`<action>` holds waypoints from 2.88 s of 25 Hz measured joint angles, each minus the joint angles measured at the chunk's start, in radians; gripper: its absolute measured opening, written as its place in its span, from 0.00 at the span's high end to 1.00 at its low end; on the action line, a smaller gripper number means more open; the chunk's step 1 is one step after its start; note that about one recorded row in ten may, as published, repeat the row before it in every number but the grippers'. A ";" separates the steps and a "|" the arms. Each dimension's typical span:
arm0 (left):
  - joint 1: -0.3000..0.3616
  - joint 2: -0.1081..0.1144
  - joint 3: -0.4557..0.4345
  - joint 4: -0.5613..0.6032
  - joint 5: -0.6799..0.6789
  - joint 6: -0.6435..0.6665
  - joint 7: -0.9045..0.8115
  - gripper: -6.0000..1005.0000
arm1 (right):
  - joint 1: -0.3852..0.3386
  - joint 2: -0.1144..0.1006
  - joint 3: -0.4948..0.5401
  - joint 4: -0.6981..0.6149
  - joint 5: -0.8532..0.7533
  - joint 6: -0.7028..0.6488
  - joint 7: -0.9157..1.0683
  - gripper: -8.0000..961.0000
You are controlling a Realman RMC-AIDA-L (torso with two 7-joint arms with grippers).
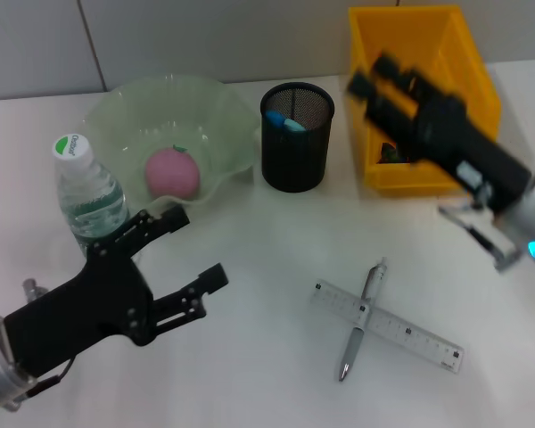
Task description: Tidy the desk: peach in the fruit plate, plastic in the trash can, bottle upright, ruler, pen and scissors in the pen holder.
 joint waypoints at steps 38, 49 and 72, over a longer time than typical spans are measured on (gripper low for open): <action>-0.027 0.006 0.011 0.259 0.277 -0.080 -0.353 0.14 | 0.004 -0.153 -0.001 0.155 -0.394 -0.091 0.193 0.17; -0.029 0.005 0.007 0.270 0.278 -0.108 -0.337 0.14 | 0.143 -0.276 0.001 0.078 -0.586 -0.100 0.519 0.17; -0.028 0.002 0.009 0.277 0.277 -0.138 -0.336 0.14 | 0.394 -0.001 0.597 -0.735 -2.185 -0.150 1.272 0.17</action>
